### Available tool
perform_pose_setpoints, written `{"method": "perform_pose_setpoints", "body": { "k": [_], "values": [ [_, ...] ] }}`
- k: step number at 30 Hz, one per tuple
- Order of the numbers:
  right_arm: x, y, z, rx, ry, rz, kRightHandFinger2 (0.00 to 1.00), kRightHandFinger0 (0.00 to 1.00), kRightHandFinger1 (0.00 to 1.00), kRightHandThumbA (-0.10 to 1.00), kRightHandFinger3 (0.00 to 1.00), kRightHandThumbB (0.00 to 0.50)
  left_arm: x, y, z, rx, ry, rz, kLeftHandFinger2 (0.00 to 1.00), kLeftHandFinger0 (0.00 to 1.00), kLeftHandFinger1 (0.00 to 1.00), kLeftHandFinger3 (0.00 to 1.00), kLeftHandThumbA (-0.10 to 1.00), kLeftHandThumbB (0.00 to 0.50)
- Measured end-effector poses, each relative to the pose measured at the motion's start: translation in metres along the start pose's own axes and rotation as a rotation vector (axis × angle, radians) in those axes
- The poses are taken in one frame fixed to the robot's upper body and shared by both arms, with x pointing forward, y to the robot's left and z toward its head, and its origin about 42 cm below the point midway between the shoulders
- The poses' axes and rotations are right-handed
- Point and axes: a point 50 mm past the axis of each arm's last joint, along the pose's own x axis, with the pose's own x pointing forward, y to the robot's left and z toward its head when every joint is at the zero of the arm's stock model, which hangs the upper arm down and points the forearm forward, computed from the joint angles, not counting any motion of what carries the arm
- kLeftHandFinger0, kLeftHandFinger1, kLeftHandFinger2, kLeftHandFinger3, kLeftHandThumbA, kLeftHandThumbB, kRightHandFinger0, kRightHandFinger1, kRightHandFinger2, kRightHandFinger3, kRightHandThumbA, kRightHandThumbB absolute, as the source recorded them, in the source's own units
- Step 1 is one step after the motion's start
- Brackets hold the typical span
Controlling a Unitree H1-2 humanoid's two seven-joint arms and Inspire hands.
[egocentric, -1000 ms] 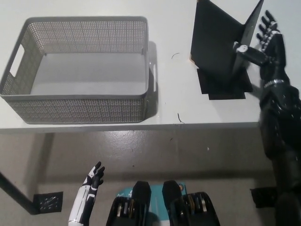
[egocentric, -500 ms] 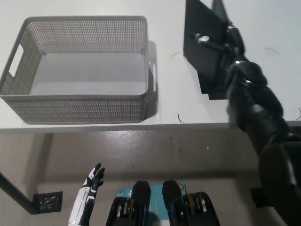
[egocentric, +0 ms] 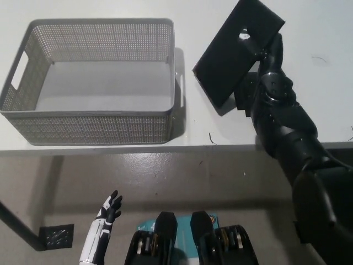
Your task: A notebook is kept standing on the table on the right hand side and a container is kept on the left hand side and the robot uses its right hand to grab the notebook and places it in the container
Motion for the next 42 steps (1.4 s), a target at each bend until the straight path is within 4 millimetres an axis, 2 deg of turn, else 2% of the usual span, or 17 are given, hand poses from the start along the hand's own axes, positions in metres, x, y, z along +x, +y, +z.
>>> {"method": "perform_pose_setpoints", "body": {
  "k": [4, 9, 11, 13, 19, 22, 26, 30, 31, 33, 36, 37, 38, 39, 40, 41, 42],
  "values": [
    [0.002, 0.000, 0.014, 0.058, -0.050, -0.012, 0.67, 0.00, 0.26, -0.10, 0.70, 0.076, 0.000, 0.000, 0.000, -0.002, 0.000, 0.000, 1.00, 1.00, 1.00, 1.00, 1.00, 0.343],
    [0.001, 0.009, 0.049, 0.195, -0.152, -0.012, 0.73, 0.00, 0.28, -0.10, 0.81, 0.072, -0.001, 0.000, -0.001, -0.004, 0.001, 0.000, 1.00, 1.00, 1.00, 1.00, 1.00, 0.331],
    [-0.002, 0.015, 0.065, 0.252, -0.198, -0.006, 0.70, 0.00, 0.28, -0.10, 0.78, 0.081, -0.001, 0.000, -0.001, -0.003, 0.002, 0.000, 1.00, 1.00, 1.00, 1.00, 1.00, 0.339],
    [-0.007, 0.022, 0.080, 0.299, -0.243, 0.007, 0.69, 0.00, 0.29, -0.10, 0.76, 0.111, -0.002, 0.000, -0.001, -0.002, 0.004, 0.000, 1.00, 1.00, 1.00, 1.00, 1.00, 0.338],
    [-0.029, 0.045, 0.123, 0.414, -0.360, 0.064, 0.71, 0.00, 0.29, -0.10, 0.76, 0.088, -0.006, 0.000, -0.004, 0.000, 0.013, -0.002, 1.00, 1.00, 1.00, 1.00, 1.00, 0.327],
    [-0.038, 0.061, 0.133, 0.430, -0.378, 0.101, 0.69, 0.00, 0.25, -0.10, 0.80, 0.078, -0.006, 0.000, -0.004, 0.002, 0.013, -0.003, 1.00, 1.00, 1.00, 1.00, 1.00, 0.317],
    [-0.048, 0.092, 0.123, 0.393, -0.335, 0.147, 0.65, 0.00, 0.21, -0.10, 0.77, 0.063, -0.006, -0.001, -0.004, 0.004, 0.013, -0.007, 1.00, 1.00, 1.00, 1.00, 1.00, 0.350],
    [-0.055, 0.124, 0.089, 0.295, -0.222, 0.181, 0.64, 0.00, 0.18, -0.10, 0.80, 0.074, -0.006, -0.002, -0.003, 0.004, 0.012, -0.016, 1.00, 1.00, 1.00, 1.00, 1.00, 0.384],
    [-0.057, 0.130, 0.080, 0.266, -0.194, 0.188, 0.61, 0.00, 0.21, -0.10, 0.74, 0.149, -0.006, -0.002, -0.003, 0.004, 0.011, -0.017, 1.00, 1.00, 1.00, 1.00, 1.00, 0.384],
    [-0.061, 0.139, 0.063, 0.208, -0.146, 0.196, 0.59, 0.00, 0.15, -0.10, 0.74, 0.100, -0.005, -0.003, -0.003, 0.004, 0.009, -0.019, 1.00, 1.00, 1.00, 1.00, 1.00, 0.381],
    [-0.070, 0.152, 0.041, 0.100, -0.102, 0.211, 0.60, 0.00, 0.15, -0.10, 0.74, 0.115, -0.005, -0.003, -0.002, 0.004, 0.009, -0.022, 1.00, 1.00, 1.00, 1.00, 1.00, 0.391],
    [-0.072, 0.154, 0.037, 0.073, -0.097, 0.215, 0.61, 0.00, 0.17, -0.10, 0.70, 0.135, -0.005, -0.004, -0.002, 0.004, 0.008, -0.023, 1.00, 1.00, 1.00, 1.00, 1.00, 0.397],
    [-0.074, 0.158, 0.033, 0.039, -0.095, 0.220, 0.79, 0.13, 0.35, -0.02, 0.81, 0.164, -0.006, -0.004, -0.002, 0.004, 0.007, -0.026, 1.00, 1.00, 1.00, 1.00, 1.00, 0.409],
    [-0.076, 0.159, 0.031, 0.023, -0.094, 0.225, 1.00, 0.52, 0.77, 0.38, 1.00, 0.296, -0.006, -0.005, -0.002, 0.004, 0.007, -0.028, 1.00, 1.00, 1.00, 1.00, 1.00, 0.412],
    [-0.077, 0.161, 0.029, 0.004, -0.094, 0.235, 1.00, 0.93, 1.00, 0.71, 1.00, 0.460, -0.005, -0.006, -0.002, 0.003, 0.007, -0.032, 1.00, 1.00, 1.00, 1.00, 1.00, 0.409],
    [-0.078, 0.162, 0.028, -0.007, -0.097, 0.254, 1.00, 1.00, 1.00, 0.75, 1.00, 0.449, -0.005, -0.006, -0.002, 0.003, 0.006, -0.036, 1.00, 1.00, 1.00, 1.00, 1.00, 0.408],
    [-0.078, 0.163, 0.028, -0.012, -0.098, 0.268, 1.00, 1.00, 1.00, 0.86, 1.00, 0.496, -0.005, -0.007, -0.002, 0.003, 0.006, -0.038, 1.00, 1.00, 1.00, 1.00, 1.00, 0.407]
  ]
}}
